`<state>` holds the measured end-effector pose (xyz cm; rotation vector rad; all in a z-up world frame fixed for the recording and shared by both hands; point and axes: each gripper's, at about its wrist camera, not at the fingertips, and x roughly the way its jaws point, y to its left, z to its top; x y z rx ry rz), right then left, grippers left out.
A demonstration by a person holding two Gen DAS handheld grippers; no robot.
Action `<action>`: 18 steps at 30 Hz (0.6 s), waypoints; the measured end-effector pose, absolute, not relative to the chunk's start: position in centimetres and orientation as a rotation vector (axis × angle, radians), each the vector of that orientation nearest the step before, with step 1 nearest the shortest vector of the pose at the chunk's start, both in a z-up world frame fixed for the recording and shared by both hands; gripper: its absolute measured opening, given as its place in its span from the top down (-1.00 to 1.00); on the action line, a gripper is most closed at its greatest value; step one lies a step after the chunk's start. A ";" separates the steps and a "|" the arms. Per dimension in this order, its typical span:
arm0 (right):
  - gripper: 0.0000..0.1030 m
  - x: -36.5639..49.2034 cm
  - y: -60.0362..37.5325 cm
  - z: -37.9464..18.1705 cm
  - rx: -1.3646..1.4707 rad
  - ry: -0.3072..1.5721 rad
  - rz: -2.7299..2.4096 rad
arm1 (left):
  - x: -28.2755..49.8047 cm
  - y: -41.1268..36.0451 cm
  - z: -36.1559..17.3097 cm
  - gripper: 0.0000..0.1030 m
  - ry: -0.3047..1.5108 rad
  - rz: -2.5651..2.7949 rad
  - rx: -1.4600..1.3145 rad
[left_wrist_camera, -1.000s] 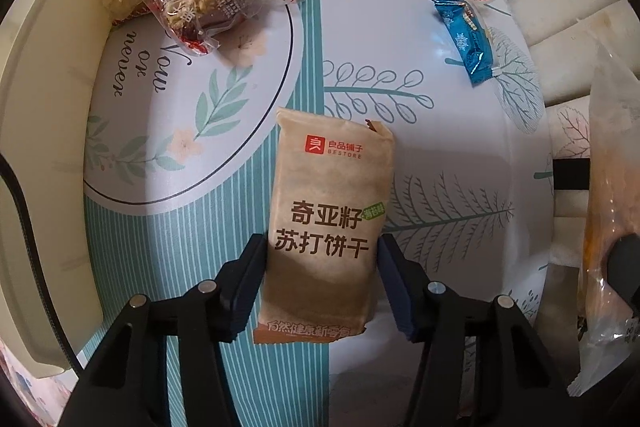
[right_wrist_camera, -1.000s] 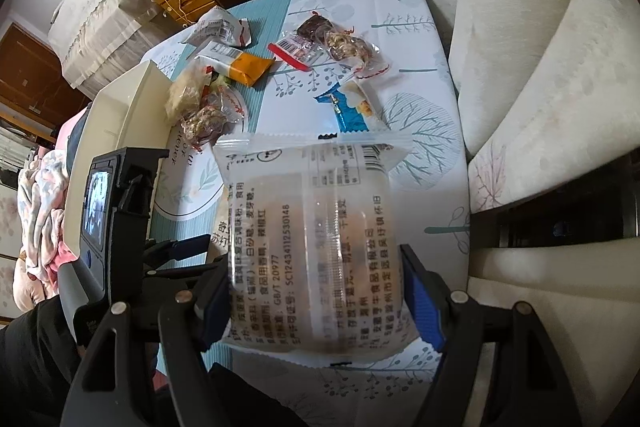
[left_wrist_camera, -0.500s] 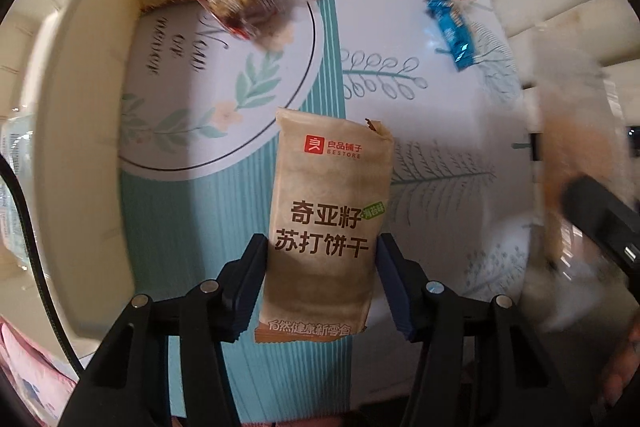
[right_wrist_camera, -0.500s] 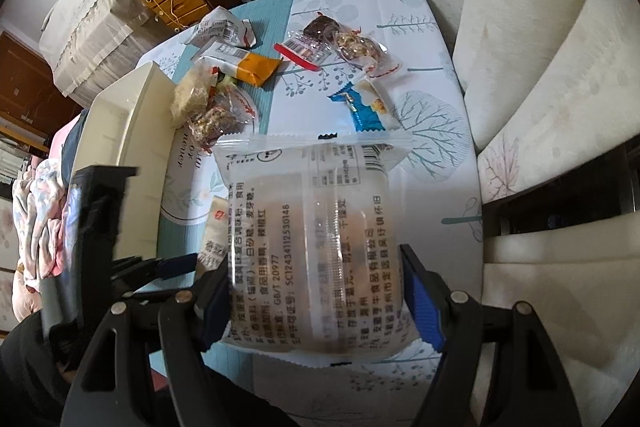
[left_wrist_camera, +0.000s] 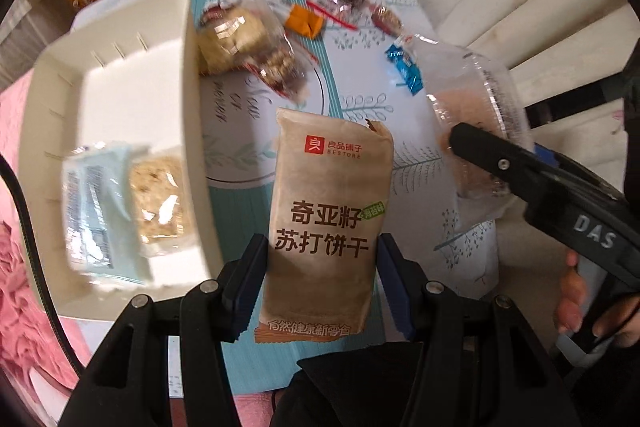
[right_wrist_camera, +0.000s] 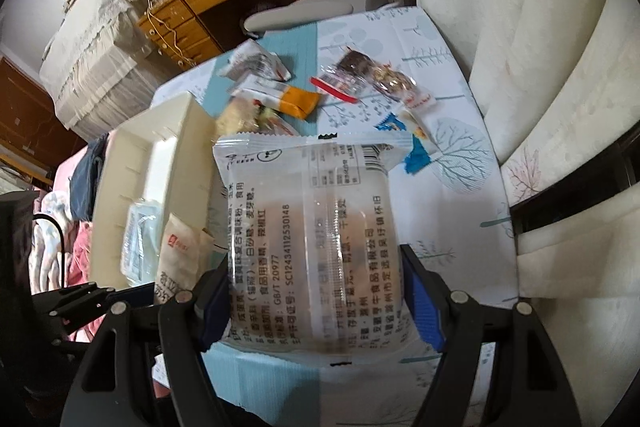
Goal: Organize snacks
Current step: 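Carry the biscuit packet toward the tray with the left tool while the right holds the clear bag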
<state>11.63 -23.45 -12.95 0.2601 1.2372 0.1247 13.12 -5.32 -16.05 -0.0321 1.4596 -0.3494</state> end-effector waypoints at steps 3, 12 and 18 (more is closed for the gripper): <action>-0.45 11.2 -22.3 -12.1 0.268 1.205 0.126 | 12.9 -3.8 -14.6 -0.04 1.424 -0.352 -0.014; -0.46 10.1 -17.5 -9.8 0.295 1.097 0.164 | 11.7 1.3 -12.5 -0.04 1.344 -0.352 -0.042; -0.46 9.5 -13.9 -9.0 0.301 1.032 0.189 | 11.6 5.6 -12.0 -0.04 1.288 -0.344 -0.070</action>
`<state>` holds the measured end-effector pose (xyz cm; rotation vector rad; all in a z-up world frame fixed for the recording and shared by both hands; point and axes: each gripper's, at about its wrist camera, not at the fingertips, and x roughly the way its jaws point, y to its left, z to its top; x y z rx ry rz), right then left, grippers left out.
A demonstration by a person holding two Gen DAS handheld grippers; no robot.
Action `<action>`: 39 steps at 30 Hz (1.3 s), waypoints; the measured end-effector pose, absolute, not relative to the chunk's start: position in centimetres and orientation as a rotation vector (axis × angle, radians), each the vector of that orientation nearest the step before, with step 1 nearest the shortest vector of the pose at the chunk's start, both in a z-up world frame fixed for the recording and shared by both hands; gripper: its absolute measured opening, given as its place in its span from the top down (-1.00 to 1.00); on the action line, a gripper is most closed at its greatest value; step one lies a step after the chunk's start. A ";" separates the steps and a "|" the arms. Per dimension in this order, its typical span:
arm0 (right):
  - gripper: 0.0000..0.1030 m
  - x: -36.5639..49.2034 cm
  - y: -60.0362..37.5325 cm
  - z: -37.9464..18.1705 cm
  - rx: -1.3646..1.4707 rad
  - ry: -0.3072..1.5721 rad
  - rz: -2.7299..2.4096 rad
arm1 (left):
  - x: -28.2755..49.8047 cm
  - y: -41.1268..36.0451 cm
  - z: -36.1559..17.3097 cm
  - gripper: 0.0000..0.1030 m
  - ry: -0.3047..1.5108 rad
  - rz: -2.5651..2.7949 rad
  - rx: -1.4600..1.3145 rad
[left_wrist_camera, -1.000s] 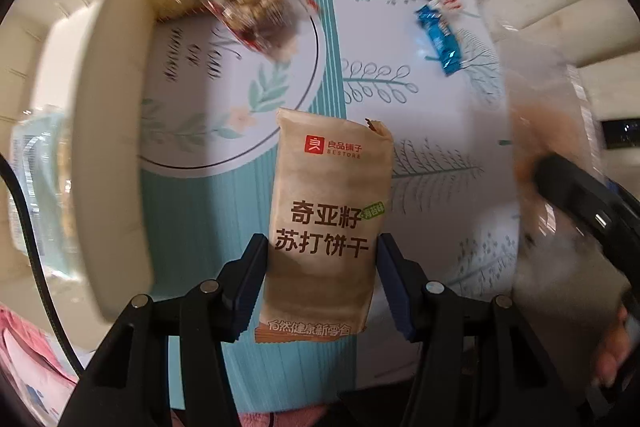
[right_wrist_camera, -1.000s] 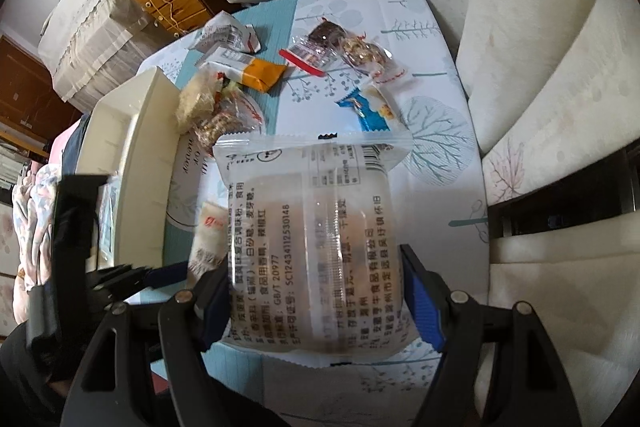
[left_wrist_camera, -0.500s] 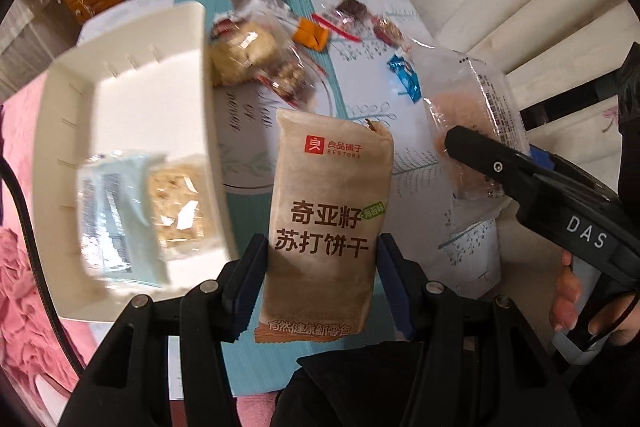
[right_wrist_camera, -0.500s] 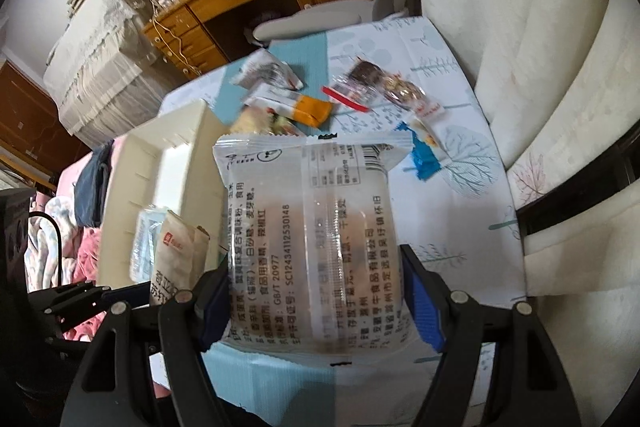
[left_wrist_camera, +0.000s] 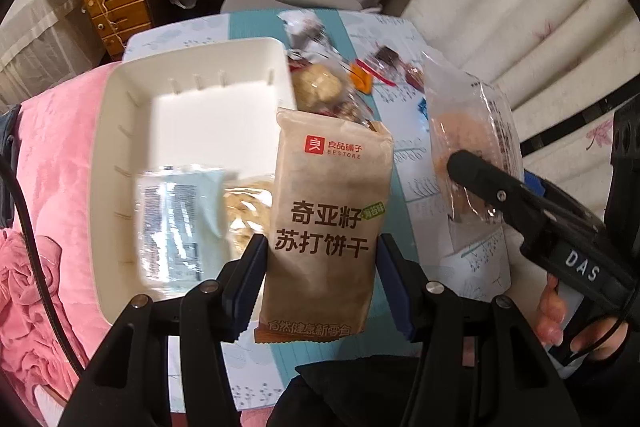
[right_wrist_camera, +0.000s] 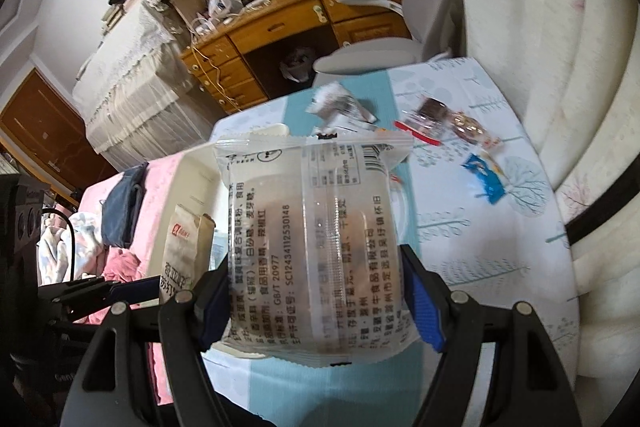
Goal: Organize snacks
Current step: 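Carry the biscuit packet toward the tray with the left tool while the right holds the clear bag, then lower the biscuit packet and clear bag into the white tray and open both tools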
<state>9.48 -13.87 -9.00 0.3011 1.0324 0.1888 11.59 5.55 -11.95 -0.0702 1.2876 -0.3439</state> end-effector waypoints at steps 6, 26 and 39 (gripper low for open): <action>-0.46 8.9 -10.2 -8.5 0.314 0.969 0.219 | 11.7 10.5 -11.7 -0.05 1.219 -0.300 -0.106; -0.53 8.4 -1.3 -9.5 0.310 0.926 0.329 | 11.9 20.6 -14.3 -0.27 1.198 -0.138 -0.210; -0.71 8.1 -1.8 -10.5 0.340 0.979 0.315 | 11.0 18.8 -15.2 -0.49 1.253 -0.146 -0.146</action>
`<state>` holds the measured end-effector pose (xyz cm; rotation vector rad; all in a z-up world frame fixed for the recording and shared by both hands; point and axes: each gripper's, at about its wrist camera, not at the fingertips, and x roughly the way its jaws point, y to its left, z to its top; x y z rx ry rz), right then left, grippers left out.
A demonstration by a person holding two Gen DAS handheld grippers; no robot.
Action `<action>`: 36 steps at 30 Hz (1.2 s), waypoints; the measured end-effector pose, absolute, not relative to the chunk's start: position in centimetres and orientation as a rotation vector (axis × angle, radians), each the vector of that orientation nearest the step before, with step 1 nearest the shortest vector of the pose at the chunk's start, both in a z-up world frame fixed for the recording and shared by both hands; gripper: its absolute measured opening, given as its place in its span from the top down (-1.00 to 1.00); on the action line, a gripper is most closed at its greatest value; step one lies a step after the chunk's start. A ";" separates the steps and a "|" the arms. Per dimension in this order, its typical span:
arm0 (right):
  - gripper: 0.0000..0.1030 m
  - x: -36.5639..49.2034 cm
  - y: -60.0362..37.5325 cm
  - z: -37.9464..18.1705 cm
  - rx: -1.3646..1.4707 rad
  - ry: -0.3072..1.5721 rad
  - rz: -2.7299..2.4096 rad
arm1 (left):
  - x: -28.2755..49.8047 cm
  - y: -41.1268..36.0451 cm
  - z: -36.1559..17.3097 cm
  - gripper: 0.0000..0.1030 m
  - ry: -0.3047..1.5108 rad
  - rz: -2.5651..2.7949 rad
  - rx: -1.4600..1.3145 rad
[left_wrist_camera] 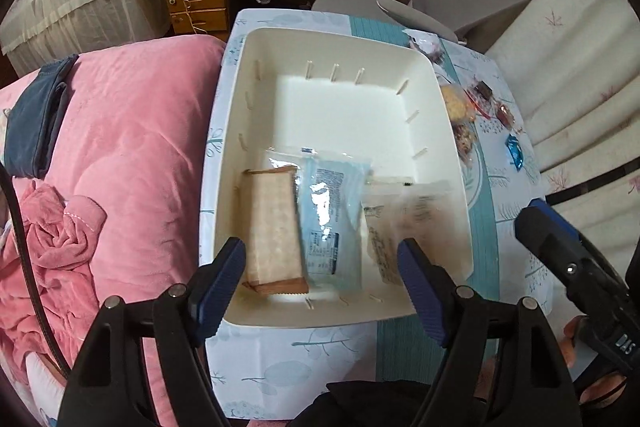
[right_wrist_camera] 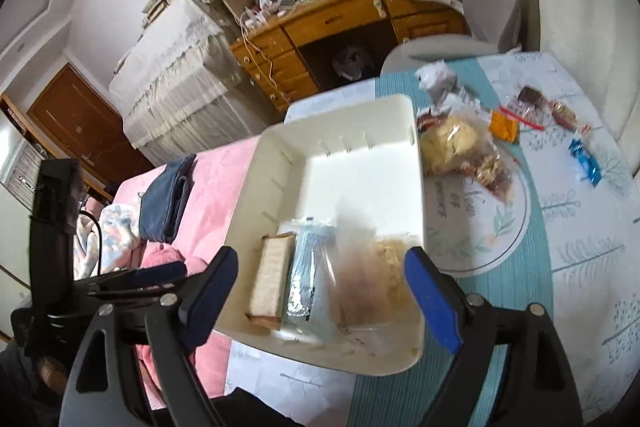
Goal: Organize snacks
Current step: 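Lower the biscuit packet and clear bag into the white tray and open both tools, then withdraw both tools from the tray toward the snack pile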
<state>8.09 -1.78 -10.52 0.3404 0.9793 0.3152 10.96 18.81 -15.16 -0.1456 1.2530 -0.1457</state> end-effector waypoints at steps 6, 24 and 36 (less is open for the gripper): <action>-0.72 7.1 -3.0 -10.0 0.341 0.964 0.292 | 10.6 17.1 -14.9 -0.49 1.248 -0.169 -0.127; -0.72 5.1 -11.5 -10.1 0.363 0.977 0.205 | 9.9 6.7 -14.3 -0.49 1.256 -0.260 -0.070; -0.72 5.9 -20.1 -10.1 0.358 1.001 0.169 | 11.2 -1.8 -15.3 -0.50 1.300 -0.274 -0.072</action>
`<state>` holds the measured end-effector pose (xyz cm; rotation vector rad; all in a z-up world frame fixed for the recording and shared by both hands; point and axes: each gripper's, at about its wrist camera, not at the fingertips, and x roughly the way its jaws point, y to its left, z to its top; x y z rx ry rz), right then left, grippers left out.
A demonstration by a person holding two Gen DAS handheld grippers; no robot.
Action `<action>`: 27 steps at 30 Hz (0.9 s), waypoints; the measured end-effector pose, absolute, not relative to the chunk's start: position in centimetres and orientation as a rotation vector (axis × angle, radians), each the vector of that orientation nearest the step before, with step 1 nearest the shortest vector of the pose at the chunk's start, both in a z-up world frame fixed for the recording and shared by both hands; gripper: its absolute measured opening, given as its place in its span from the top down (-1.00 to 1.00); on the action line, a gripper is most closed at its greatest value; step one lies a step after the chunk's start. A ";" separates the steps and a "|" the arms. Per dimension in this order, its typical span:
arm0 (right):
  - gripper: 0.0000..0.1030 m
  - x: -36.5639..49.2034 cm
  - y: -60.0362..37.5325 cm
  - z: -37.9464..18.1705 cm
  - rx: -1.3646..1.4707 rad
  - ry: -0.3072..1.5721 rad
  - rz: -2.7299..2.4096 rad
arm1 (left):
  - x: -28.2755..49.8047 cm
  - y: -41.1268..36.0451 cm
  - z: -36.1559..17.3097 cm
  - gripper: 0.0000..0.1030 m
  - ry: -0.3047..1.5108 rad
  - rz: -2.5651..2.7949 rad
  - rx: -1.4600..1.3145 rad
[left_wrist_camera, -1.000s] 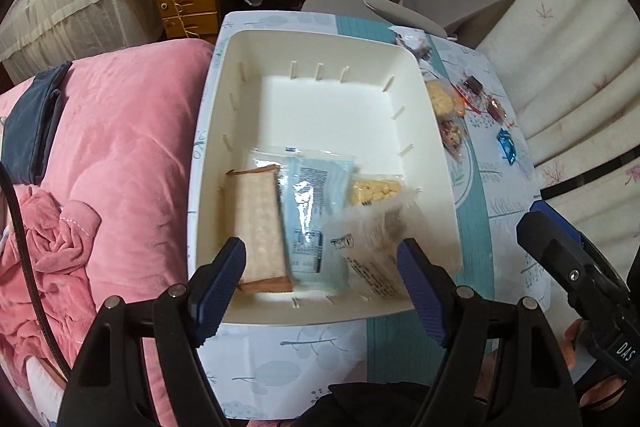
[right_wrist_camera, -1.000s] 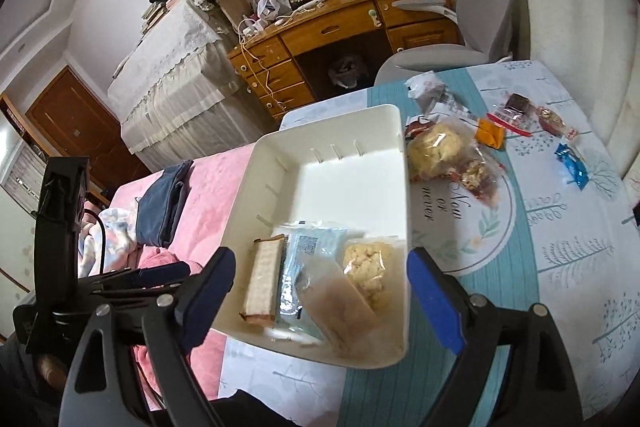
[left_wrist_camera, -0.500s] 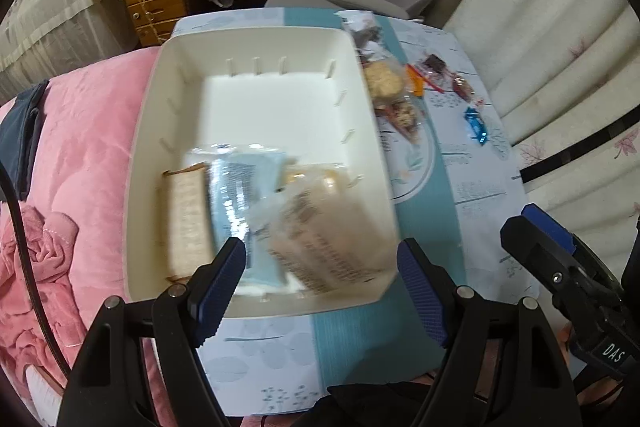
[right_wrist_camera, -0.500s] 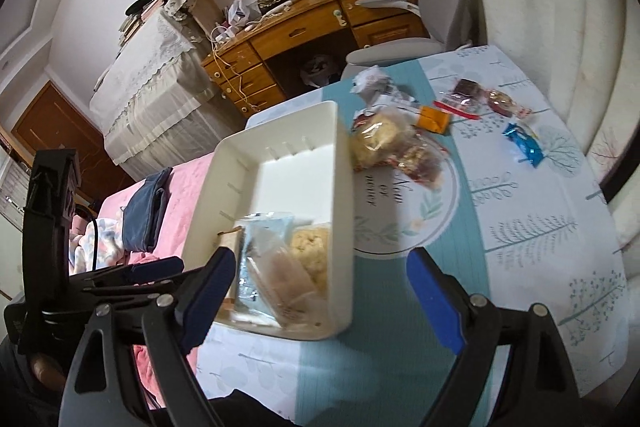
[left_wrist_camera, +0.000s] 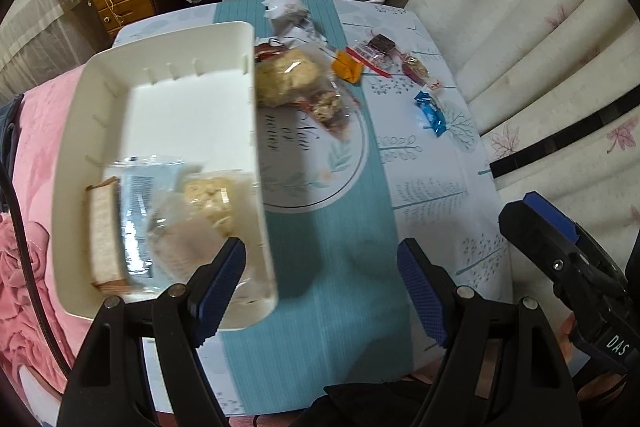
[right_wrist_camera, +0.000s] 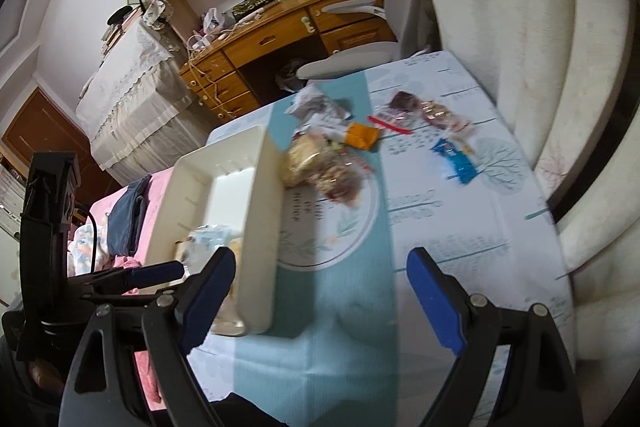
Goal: Organize snacks
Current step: 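Withdraw both tools from the tray toward the snack pile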
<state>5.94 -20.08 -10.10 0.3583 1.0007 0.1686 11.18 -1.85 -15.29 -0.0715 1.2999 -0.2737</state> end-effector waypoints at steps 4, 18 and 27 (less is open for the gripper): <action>-0.72 6.5 -22.6 -10.3 0.339 1.001 0.157 | 12.1 -3.8 -15.9 -0.55 1.294 -0.225 -0.115; -0.71 10.2 -28.2 -14.0 0.192 0.912 0.089 | 18.1 -7.7 -20.7 -0.62 1.313 -0.023 -0.325; -0.70 13.8 -29.6 -18.2 0.094 0.887 0.032 | 22.4 -8.3 -24.1 -0.68 1.278 0.111 -0.382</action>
